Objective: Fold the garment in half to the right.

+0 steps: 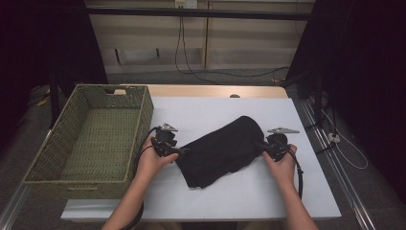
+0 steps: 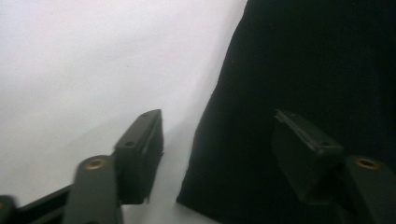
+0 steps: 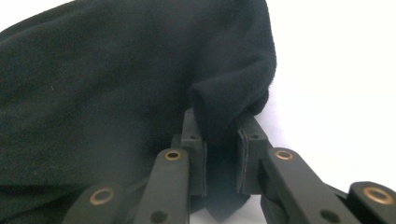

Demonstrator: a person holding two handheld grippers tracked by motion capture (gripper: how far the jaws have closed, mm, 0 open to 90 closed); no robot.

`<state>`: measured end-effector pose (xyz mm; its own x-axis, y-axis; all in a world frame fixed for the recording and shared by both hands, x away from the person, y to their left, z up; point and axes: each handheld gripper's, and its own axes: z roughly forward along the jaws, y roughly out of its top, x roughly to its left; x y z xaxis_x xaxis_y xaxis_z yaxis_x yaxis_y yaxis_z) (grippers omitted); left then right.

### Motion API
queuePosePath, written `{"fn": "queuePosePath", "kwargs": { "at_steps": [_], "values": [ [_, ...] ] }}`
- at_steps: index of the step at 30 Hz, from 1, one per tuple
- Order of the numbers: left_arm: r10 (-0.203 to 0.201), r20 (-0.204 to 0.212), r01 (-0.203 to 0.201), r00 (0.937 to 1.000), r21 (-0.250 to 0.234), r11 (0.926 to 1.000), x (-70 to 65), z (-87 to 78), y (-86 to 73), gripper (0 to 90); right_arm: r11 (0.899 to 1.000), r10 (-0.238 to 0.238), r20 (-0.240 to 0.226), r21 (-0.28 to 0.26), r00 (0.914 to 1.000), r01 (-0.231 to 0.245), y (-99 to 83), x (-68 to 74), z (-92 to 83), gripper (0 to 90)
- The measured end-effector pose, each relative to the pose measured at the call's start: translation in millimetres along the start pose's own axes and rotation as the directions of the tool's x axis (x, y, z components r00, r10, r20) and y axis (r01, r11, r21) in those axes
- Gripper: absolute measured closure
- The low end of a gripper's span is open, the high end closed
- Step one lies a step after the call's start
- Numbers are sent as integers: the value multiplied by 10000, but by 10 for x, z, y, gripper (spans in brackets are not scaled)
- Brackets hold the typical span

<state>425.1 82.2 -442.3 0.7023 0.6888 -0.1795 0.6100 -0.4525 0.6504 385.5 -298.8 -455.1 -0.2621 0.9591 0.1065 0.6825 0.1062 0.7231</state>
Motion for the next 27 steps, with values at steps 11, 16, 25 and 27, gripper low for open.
{"fn": "queuePosePath", "kwargs": {
  "at_steps": [11,16,25,27],
  "values": [
    [918,-482,-881,9946,745,9933,-110,44,-26,382,10000,20,45,-35,10000,-20,-9,13,-1,767],
    [1026,-227,-995,9945,1113,9888,-183,33,6,592,10000,-5,171,-51,9999,6,-12,31,-2,767],
    [777,-78,-767,9969,876,9932,-157,28,-23,653,9998,151,157,-102,9998,-149,-23,30,-2,767],
    [615,24,-615,9981,826,9947,-152,26,-25,699,9998,163,151,-103,9998,-162,-25,29,-3,767]
  ]
}}
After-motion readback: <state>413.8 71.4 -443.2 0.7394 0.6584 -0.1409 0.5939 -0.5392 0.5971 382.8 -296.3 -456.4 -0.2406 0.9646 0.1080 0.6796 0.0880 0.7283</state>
